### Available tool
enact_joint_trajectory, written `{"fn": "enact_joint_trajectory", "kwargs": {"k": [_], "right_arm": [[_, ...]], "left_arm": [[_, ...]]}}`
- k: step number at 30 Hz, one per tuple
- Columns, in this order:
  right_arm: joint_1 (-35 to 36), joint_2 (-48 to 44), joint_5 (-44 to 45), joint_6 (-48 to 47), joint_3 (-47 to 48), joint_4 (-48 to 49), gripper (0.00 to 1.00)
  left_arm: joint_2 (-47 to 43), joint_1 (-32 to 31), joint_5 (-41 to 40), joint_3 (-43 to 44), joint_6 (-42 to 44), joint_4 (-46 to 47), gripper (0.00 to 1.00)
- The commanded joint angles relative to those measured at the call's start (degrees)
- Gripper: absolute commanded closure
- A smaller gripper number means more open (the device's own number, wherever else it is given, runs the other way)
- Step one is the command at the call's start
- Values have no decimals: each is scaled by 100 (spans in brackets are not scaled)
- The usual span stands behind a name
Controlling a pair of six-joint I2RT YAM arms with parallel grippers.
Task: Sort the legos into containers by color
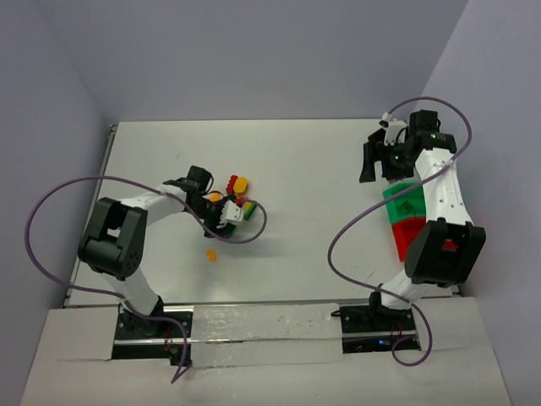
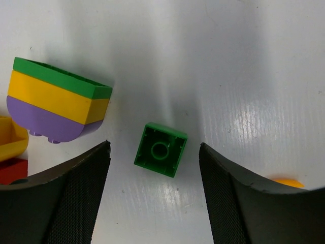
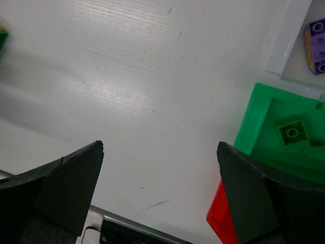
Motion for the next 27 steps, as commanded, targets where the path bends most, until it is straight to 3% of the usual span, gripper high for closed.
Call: {"fn": "enact_joint_trajectory", "kwargs": {"k": [1, 13, 16, 20, 27], "right_arm": [[77, -145, -126, 57, 182, -63, 0], [185, -122, -1191, 517, -27, -38, 0], [235, -209, -1950, 800, -432, 294, 0], [348, -320, -2937, 1199, -1147, 759, 0], [917, 48, -4227, 1403, -1190, 971, 0]], "left_arm": [[81, -83, 95, 196, 527, -365, 28], [52, -253, -213, 175, 537, -416, 61], [-294, -322, -122, 276, 119, -116, 79], [-835, -531, 21, 620, -1781, 642, 100], [-1051, -724, 188, 1544, -4382, 1474, 100]]}}
